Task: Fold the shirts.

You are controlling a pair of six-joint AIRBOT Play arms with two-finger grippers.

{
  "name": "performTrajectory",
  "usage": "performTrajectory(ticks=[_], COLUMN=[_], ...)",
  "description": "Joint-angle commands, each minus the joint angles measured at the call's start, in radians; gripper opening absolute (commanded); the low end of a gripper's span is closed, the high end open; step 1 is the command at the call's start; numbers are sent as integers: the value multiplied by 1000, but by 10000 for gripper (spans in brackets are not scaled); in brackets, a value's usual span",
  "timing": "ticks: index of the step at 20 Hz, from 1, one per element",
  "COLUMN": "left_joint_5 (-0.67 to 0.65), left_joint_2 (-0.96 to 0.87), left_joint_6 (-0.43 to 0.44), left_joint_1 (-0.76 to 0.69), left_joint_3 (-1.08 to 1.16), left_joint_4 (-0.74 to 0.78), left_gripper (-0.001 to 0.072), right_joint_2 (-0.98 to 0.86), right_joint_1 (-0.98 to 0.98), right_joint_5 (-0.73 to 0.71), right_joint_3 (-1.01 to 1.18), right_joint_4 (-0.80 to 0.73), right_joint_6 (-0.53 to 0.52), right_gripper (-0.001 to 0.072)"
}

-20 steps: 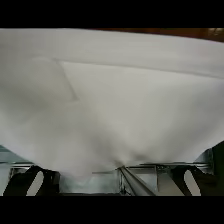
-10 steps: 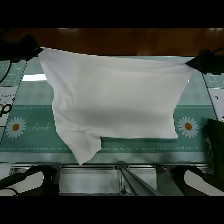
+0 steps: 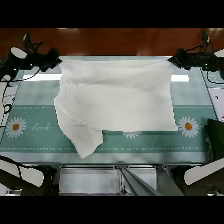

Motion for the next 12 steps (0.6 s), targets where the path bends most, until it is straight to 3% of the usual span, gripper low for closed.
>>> performTrajectory(ticks=[1,4,10,12], left_joint_5=[-41,-137,-392,-475], left_joint_2=[-45,-40,-6,2], left_joint_6=[2,18,116,145], left_joint_1=[2,2,28,51], left_joint_3=[15,28,35,34], left_joint_4=[-13,-13,-13,-12], left_gripper=[21,21,21,21], right_joint_2=[-78,-75,-75,-75], right_joint_1=[0,-9,-60,-65], right_joint_5=[28,100,373,438], right_joint_3=[71,71,71,71], right_joint_4=[19,14,4,-73], right_joint_6=[29,31,77,124], right_gripper=[21,21,21,21])
